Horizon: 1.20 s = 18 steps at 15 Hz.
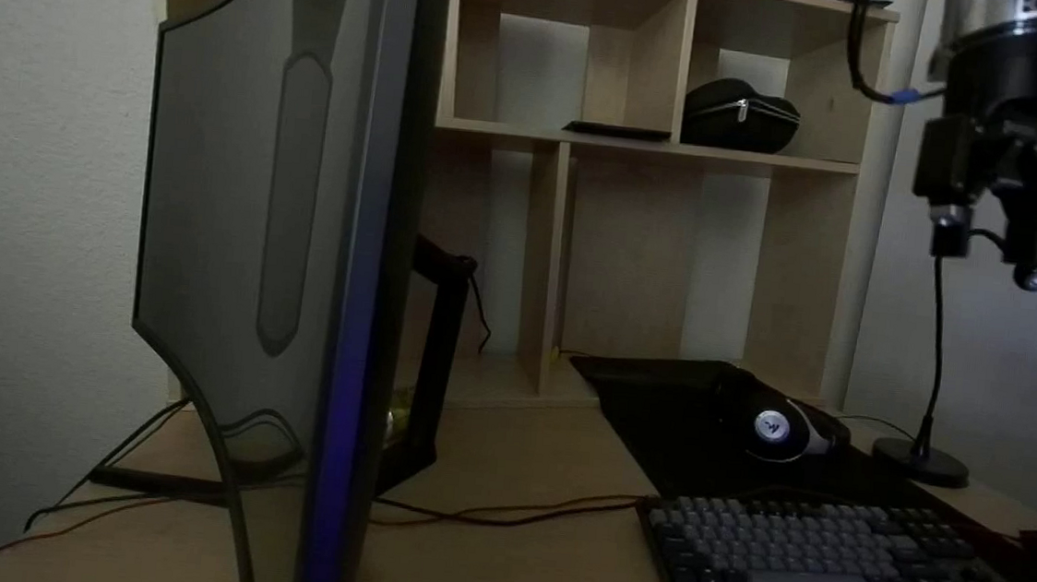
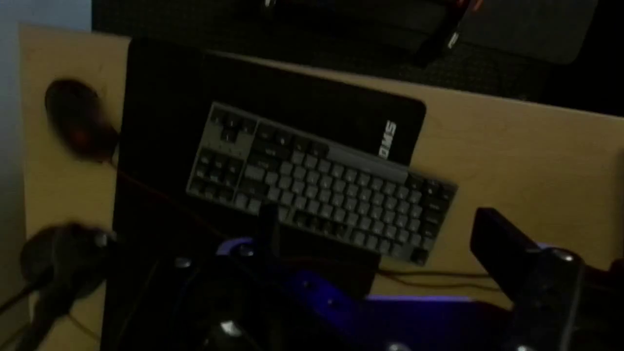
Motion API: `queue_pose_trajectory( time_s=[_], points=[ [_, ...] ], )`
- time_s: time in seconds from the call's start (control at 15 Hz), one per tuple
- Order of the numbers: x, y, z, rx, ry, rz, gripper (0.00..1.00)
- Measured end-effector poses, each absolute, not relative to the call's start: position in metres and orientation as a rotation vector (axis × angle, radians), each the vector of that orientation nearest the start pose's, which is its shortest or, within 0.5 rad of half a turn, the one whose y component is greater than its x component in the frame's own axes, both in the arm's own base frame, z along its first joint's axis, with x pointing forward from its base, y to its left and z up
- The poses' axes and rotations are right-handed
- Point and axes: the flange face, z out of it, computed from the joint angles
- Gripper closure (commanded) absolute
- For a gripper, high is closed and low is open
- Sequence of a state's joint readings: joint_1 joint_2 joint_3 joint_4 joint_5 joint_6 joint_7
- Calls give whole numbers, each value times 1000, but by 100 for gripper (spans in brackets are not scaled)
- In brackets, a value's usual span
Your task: Hang the headphones on the monitor, turn on the desk lamp, then press the spacebar on the keyboard
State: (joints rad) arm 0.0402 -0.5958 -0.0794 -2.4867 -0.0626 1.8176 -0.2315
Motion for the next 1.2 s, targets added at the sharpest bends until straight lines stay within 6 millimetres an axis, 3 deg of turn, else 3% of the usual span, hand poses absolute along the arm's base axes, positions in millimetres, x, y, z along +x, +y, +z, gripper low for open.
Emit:
queue_pose_trajectory(
  time_s=[0.13,0.27,0.33,0.53,0.67,0.8,1.13,1.2],
  points=[
    [390,3,525,-3173,-407,-96,0],
    [424,5,554,-3201,-320,-253,0],
    [434,3,558,-3202,-308,-262,0],
    [434,5,554,-3203,-314,-248,0],
    [441,1,550,-3228,-227,-249,0],
    [471,-9,540,-3225,-33,-288,0],
    [573,-42,528,-3147,420,-433,0],
    [584,-46,523,-3147,438,-430,0]
  ],
)
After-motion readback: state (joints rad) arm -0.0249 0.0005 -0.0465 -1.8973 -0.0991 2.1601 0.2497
